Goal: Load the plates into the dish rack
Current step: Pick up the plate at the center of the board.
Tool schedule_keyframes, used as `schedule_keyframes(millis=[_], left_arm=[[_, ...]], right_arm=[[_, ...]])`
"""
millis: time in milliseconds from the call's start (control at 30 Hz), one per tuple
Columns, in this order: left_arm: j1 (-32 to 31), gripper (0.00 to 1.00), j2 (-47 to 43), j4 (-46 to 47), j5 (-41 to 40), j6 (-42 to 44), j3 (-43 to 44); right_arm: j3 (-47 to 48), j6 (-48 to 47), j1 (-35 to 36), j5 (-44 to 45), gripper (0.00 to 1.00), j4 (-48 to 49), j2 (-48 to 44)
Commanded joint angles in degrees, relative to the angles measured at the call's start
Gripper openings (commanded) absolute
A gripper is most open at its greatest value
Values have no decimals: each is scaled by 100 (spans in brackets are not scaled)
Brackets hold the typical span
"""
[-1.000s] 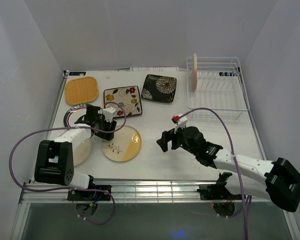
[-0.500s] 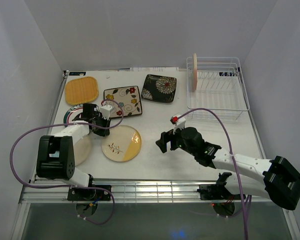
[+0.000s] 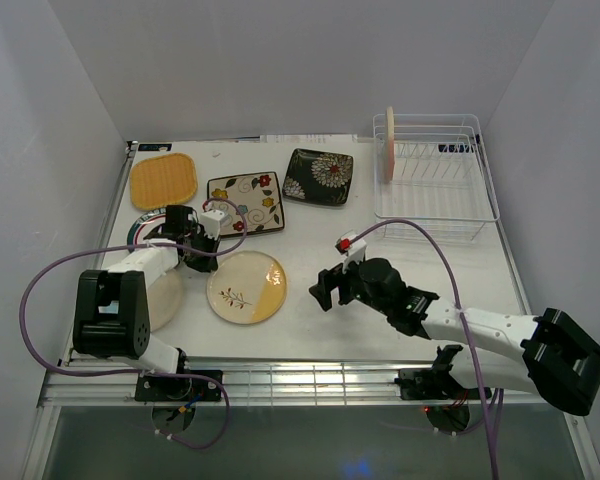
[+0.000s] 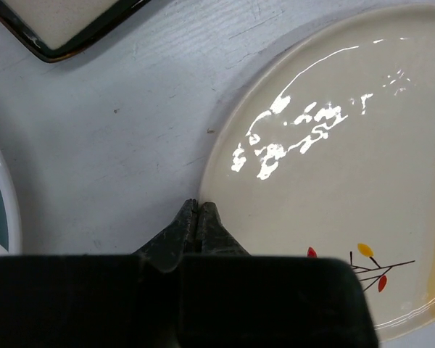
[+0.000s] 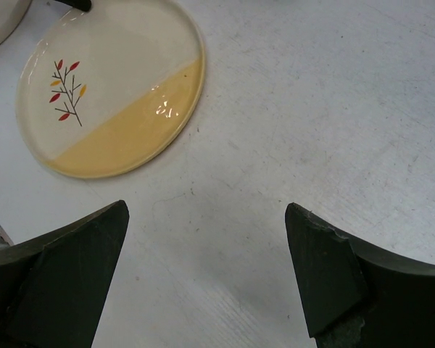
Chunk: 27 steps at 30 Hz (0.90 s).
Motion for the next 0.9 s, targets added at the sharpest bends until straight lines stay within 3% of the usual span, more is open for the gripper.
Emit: schedule_keyframes(millis=[0, 567, 867], left_arm=[[-14, 0, 11, -166, 163, -101, 295], [-14, 0, 12, -799, 189, -259, 840], [-14, 0, 55, -1054, 338, -400, 1068]], right_arm=[[-29, -324, 82, -29, 94, 546, 114], [-3, -2151, 978, -117, 95, 1540, 544], [85, -3391, 1928, 629, 96, 2252, 1273]])
